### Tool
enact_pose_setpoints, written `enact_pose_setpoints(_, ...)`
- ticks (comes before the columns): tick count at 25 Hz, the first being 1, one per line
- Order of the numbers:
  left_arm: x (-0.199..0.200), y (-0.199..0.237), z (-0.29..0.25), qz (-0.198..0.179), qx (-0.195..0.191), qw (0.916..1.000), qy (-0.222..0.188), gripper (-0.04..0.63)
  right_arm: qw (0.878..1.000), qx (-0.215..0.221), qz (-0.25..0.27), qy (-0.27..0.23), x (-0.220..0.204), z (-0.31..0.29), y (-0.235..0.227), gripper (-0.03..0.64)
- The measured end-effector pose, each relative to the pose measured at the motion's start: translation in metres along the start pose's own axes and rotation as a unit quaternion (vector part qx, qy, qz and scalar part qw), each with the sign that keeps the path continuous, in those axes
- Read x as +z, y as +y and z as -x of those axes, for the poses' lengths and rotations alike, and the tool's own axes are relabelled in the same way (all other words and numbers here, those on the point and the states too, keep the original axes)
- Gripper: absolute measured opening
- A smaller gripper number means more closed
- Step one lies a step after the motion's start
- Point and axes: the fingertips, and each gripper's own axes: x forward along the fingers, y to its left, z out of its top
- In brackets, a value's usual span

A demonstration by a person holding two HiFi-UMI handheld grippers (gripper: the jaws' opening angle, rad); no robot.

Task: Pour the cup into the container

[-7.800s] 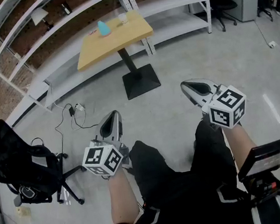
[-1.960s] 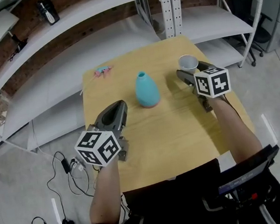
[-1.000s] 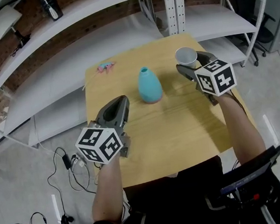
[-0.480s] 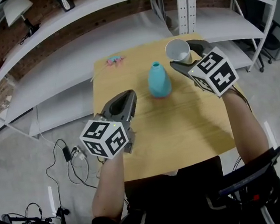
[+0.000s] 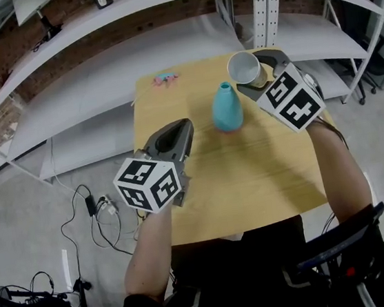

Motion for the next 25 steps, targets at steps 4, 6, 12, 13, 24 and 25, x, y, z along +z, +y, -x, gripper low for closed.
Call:
enact_pose_setpoints(4, -0.002, -0.001, 0.0, 0.001, -0.002, 1.0, 0.001, -0.009, 1.0, -0.006, 0.028, 0.011, 0.002, -0.002, 0.001, 0.313)
enact_pose_setpoints(6, -0.003, 0.0, 0.0, 0.001, -0.002, 1.0, 0.002, -0.009, 0.999, -0.011, 0.044, 0.018, 0.003, -0.004, 0.0, 0.313)
enact_pose_setpoints(12, -0.004, 0.002, 0.001, 0.005, -0.002, 1.0, 0.002, -0.009, 0.994, -0.027, 0.099, 0.037, 0.007, -0.005, -0.001, 0.313)
enact_pose_setpoints(13, -0.004, 0.001, 0.001, 0.005, -0.002, 1.0, 0.002, -0.009, 0.993, -0.03, 0.107, 0.041, 0.007, -0.005, -0.001, 0.313)
enact_pose_setpoints(24, -0.004, -0.002, 0.001, 0.009, -0.008, 0.9999, -0.004, -0.009, 0.985, -0.039, 0.155, 0.062, 0.012, -0.008, 0.001, 0.313)
enact_pose_setpoints(25, -0.005, -0.001, 0.001, 0.009, -0.008, 0.9999, -0.003, -0.009, 0.985, -0.039, 0.157, 0.063, 0.012, -0.008, 0.001, 0.313)
